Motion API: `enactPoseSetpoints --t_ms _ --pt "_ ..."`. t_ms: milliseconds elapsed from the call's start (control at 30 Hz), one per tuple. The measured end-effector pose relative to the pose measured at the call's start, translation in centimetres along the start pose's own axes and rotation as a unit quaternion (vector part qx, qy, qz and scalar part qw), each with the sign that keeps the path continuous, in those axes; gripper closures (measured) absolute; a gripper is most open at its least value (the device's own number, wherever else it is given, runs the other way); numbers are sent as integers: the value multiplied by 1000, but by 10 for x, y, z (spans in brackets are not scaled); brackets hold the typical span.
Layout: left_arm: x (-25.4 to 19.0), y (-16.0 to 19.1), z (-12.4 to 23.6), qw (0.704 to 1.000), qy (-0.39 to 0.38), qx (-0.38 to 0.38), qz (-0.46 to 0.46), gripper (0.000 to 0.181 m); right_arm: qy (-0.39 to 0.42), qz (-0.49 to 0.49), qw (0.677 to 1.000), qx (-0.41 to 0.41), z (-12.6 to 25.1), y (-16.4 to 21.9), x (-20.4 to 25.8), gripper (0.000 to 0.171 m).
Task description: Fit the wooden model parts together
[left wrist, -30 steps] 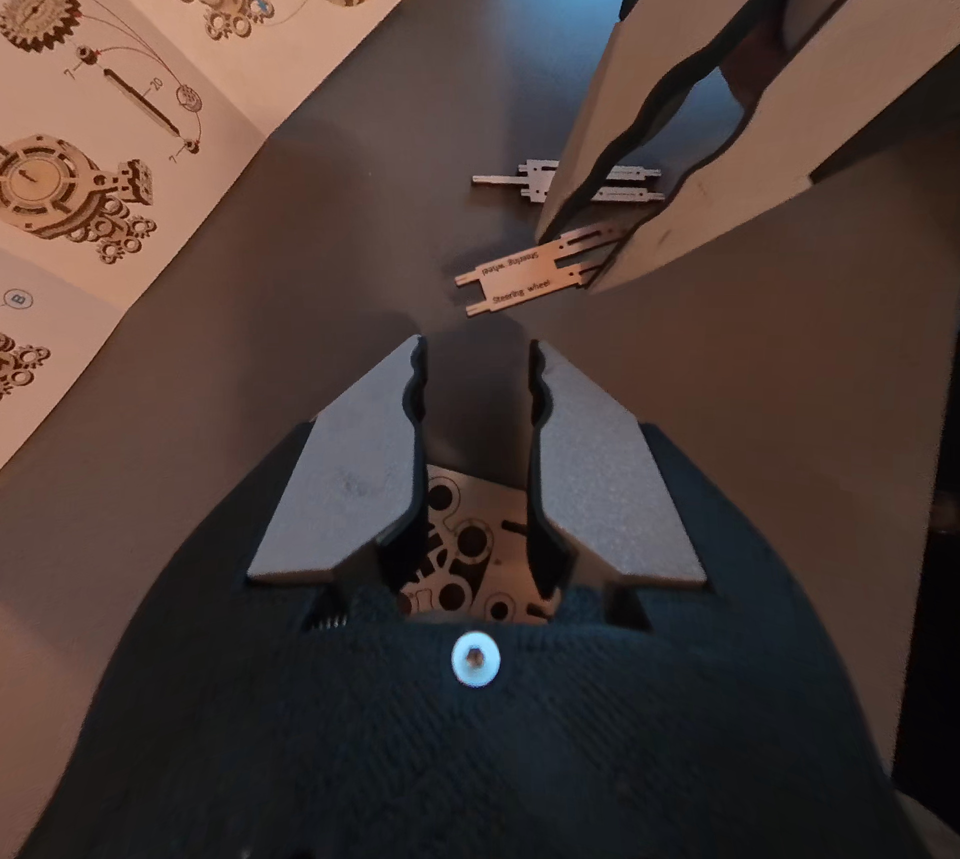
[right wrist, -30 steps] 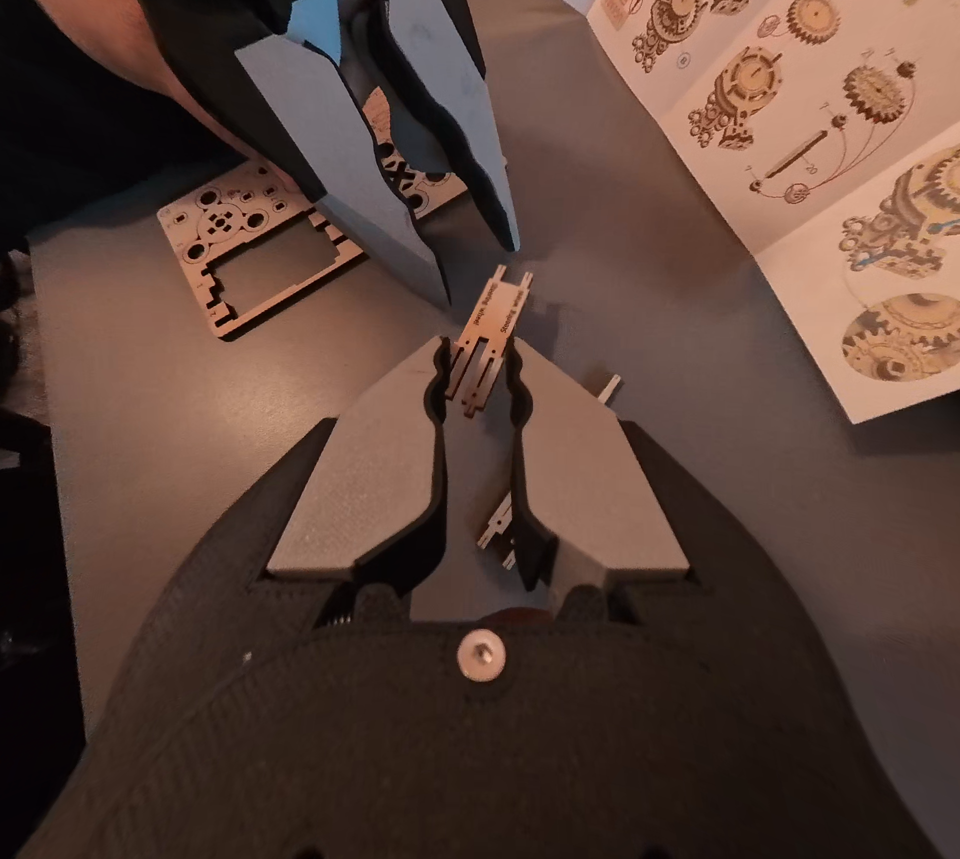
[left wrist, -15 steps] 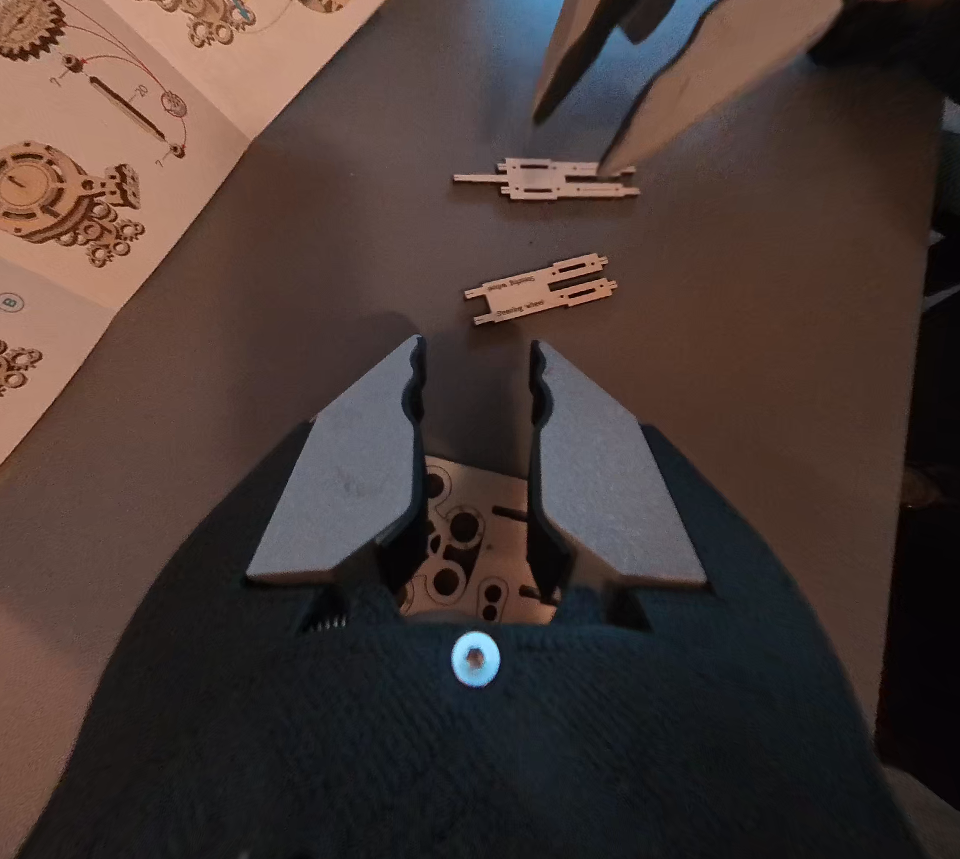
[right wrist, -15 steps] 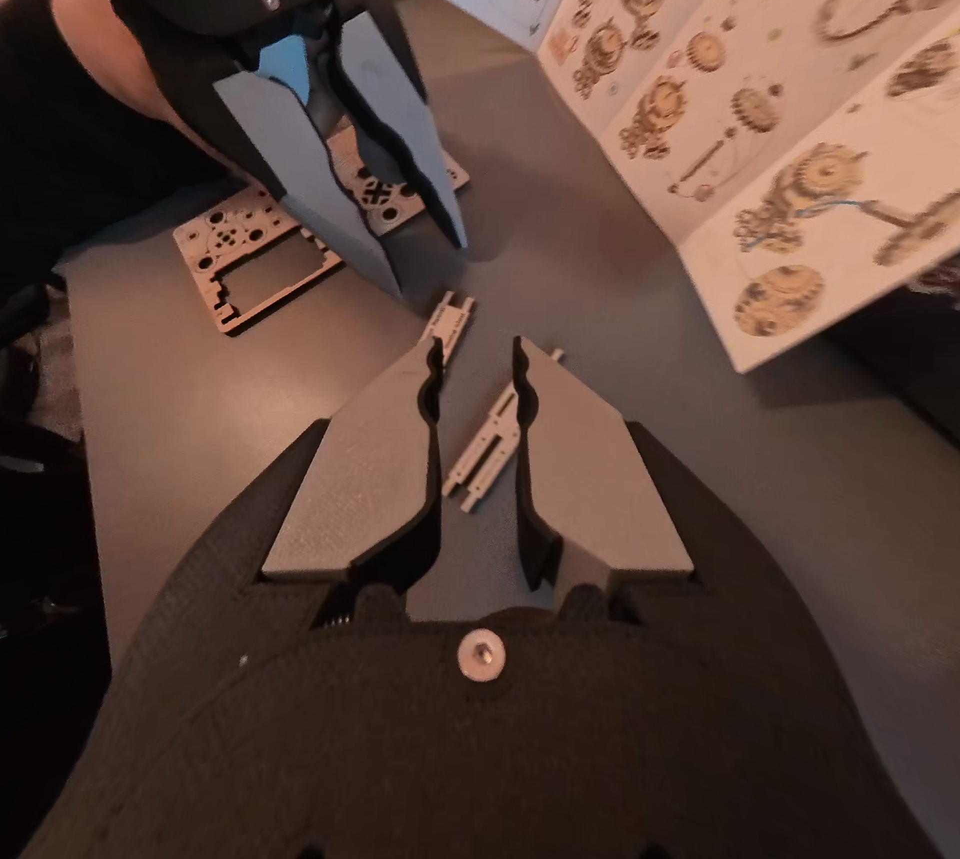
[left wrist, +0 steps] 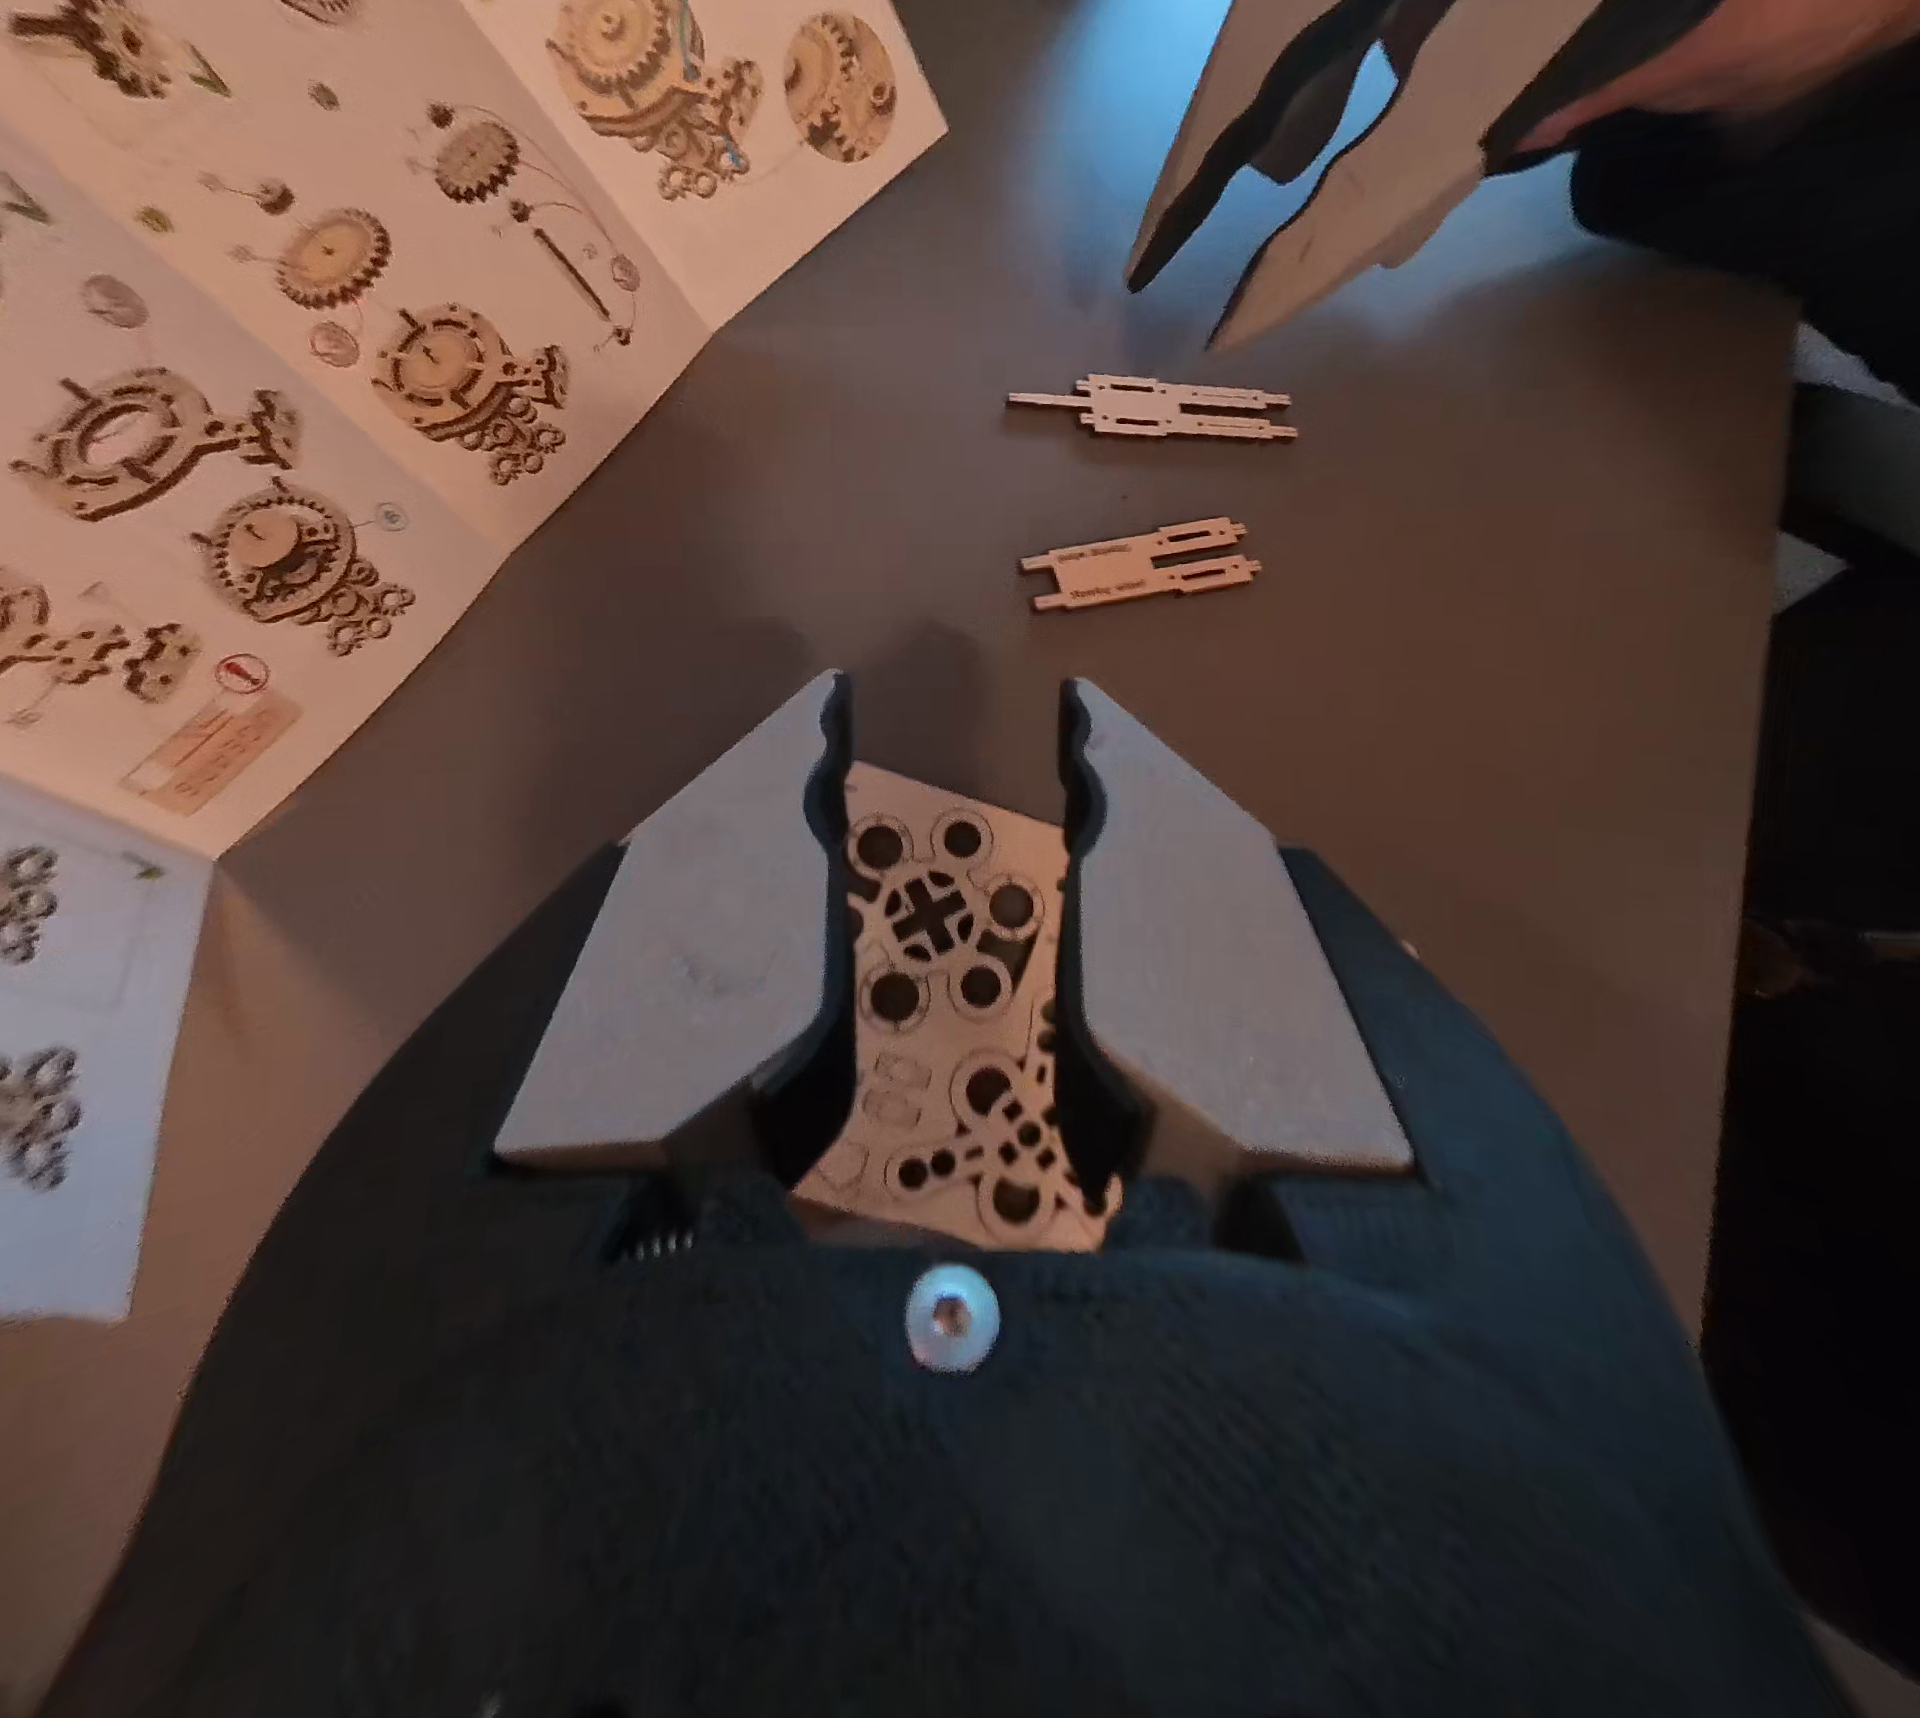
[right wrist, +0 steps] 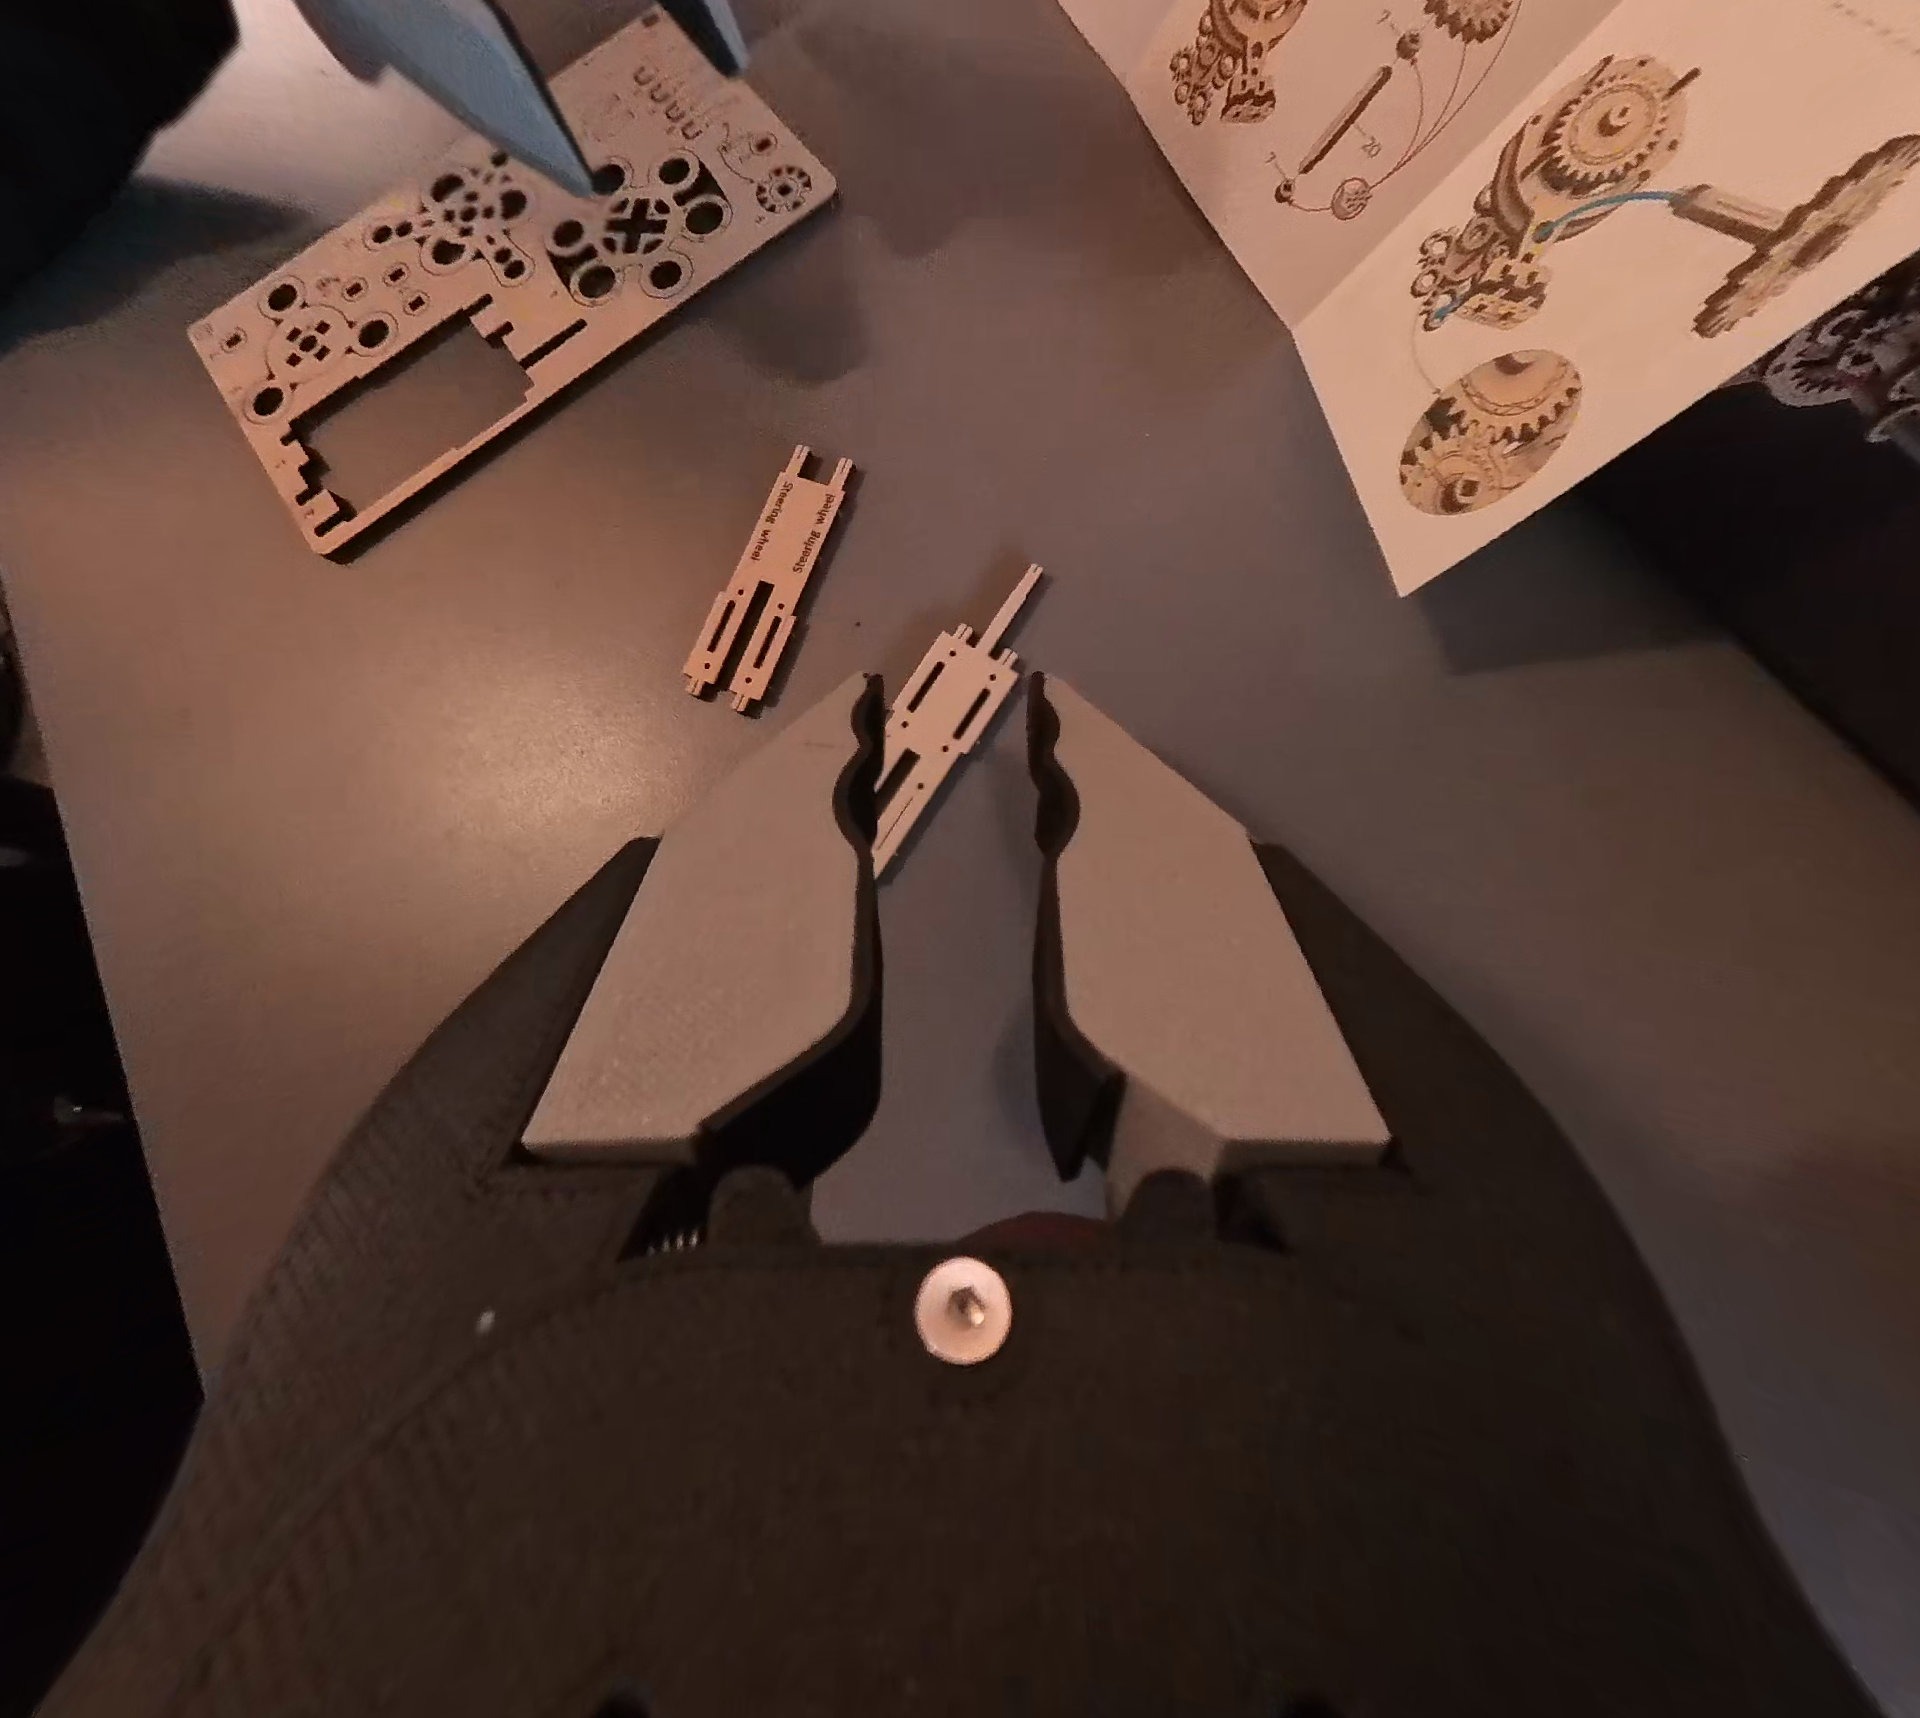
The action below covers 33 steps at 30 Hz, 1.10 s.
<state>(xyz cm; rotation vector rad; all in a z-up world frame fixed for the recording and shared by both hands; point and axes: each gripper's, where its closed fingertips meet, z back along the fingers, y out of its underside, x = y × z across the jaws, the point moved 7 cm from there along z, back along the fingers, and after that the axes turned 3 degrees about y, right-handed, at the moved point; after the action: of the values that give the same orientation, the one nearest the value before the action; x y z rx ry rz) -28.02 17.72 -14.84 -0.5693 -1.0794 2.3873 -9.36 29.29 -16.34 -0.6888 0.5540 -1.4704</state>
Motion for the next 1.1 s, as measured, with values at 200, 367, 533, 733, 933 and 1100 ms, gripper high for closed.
enactPoseSetpoints --t_ms 200,367,533,733,933,1100 --pt "-1 10 22 999 30 -32 -32 147 -2 7 1000 3 -1 0 3 148" --pt "0 14 15 999 32 -21 -15 146 -2 8 1000 4 -2 1 2 148" --pt "-4 17 7 999 36 0 -25 147 0 5 1000 3 -1 1 0 148" --pt "-2 19 3 999 35 5 -21 147 0 0 1000 -6 4 -1 -1 148" --pt "-2 19 2 999 33 4 -19 147 -3 -1 1000 -5 5 -1 -3 148" --pt "0 20 0 999 31 9 -16 147 -8 6 1000 7 0 1 2 147"
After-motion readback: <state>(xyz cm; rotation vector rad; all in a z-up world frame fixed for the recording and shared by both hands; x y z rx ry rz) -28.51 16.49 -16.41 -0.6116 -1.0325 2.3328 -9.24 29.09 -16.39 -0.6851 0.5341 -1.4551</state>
